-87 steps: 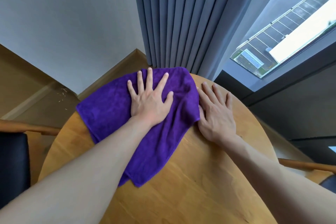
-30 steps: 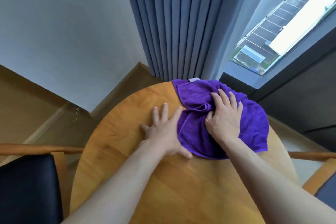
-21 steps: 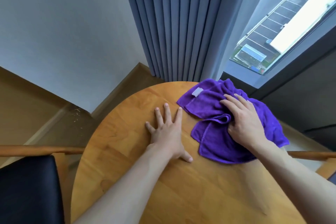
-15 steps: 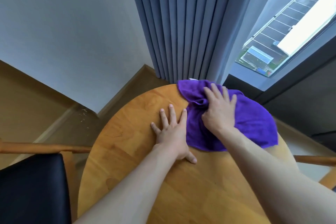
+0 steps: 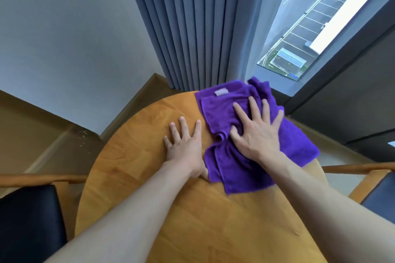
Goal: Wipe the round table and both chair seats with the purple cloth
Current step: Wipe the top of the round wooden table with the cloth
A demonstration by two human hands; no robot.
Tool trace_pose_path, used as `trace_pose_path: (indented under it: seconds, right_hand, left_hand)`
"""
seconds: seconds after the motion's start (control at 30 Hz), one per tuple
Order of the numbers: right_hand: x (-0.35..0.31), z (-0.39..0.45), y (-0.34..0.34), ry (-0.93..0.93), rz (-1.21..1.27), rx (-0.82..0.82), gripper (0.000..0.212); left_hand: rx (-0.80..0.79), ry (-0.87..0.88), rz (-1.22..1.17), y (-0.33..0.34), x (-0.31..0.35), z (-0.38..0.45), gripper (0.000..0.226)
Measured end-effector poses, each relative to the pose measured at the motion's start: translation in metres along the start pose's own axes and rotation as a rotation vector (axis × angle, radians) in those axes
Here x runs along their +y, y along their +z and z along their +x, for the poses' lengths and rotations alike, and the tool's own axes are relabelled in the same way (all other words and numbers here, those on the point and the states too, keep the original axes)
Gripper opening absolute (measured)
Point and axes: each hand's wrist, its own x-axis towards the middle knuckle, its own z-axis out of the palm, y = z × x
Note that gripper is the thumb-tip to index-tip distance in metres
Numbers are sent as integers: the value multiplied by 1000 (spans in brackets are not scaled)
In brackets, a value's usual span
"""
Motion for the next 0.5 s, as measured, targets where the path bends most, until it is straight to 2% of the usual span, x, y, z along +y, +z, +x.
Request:
trace_pose_path:
  seconds: [0.07, 0.17, 0.3, 0.37, 0.5]
  right_hand:
    - [-21, 12, 3, 29, 33, 9, 70]
    - [-27, 2, 1, -52, 71, 11, 69]
    - [7, -44, -5, -249, 117, -44, 67]
    - [31, -64, -7, -290, 117, -64, 66]
    - [68, -79, -13, -187, 114, -21, 65]
  left_hand:
    - [5, -7, 8, 0, 3, 1, 163]
    - [10, -14, 12, -1, 5, 0, 164]
    - [19, -19, 33, -2, 7, -1, 161]
    - [18, -30, 44, -4, 7, -2, 165]
    - [-22, -42, 73, -13, 13, -2, 167]
